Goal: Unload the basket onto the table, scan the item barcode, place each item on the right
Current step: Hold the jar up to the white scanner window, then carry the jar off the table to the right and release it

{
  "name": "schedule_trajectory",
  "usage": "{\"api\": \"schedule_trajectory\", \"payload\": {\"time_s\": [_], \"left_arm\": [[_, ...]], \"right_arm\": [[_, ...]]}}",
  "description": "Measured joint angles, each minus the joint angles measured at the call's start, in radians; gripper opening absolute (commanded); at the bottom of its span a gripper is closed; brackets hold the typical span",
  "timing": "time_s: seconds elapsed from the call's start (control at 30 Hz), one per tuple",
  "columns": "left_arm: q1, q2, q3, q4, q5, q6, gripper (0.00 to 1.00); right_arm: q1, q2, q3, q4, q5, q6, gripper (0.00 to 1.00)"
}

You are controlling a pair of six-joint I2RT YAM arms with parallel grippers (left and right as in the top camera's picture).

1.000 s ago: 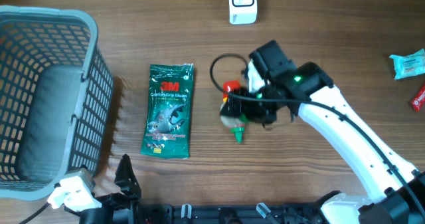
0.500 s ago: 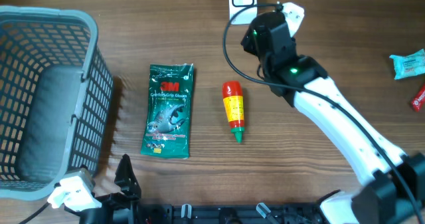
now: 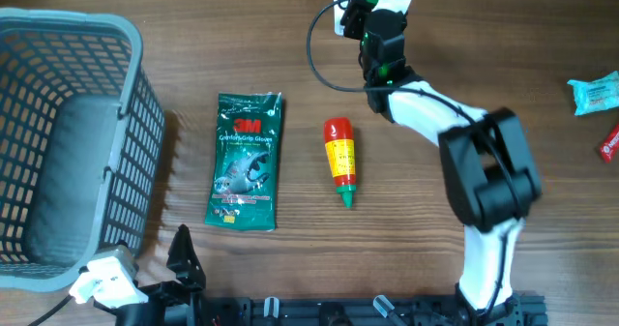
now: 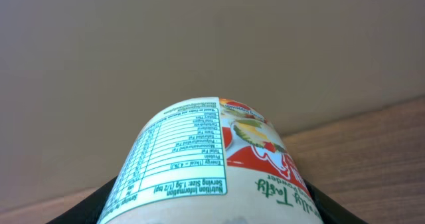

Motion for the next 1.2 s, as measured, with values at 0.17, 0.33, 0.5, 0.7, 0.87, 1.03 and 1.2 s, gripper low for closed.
{"api": "schedule_trajectory", "payload": {"time_s": [0.17, 0.33, 0.5, 0.7, 0.87, 1.03, 1.2], "left_arm": [[0.0, 0.0, 0.0, 0.001, 0.0, 0.0, 1.0], [0.0, 0.0, 0.0, 0.001, 0.0, 0.0, 1.0], [0.0, 0.0, 0.0, 0.001, 0.0, 0.0, 1.0], [0.0, 0.0, 0.0, 0.0, 0.0, 0.0, 1.0], [0.0, 0.0, 0.0, 0.002, 0.0, 0.0, 1.0], [0.0, 0.0, 0.0, 0.001, 0.0, 0.0, 1.0], [0.0, 0.0, 0.0, 0.001, 0.0, 0.0, 1.0]], "right_arm": [[-0.023, 0.202, 0.221, -0.037, -0.045, -0.019, 0.3], [-0.022, 0.263, 0.339, -0.066, -0.086, -0.03, 0.3], [-0.022, 0.263, 0.343, -0.083, -0.108, -0.034, 0.29], [-0.042, 0.195, 0.349, -0.367, -0.089, -0.037, 0.33], [-0.224, -0.062, 0.362, -0.892, -0.08, 0.094, 0.33], [-0.603, -0.192, 0.388, -1.282, -0.172, 0.24, 0.32], [-0.901, -0.142, 0.333, -1.506, -0.284, 0.268, 0.3]]}}
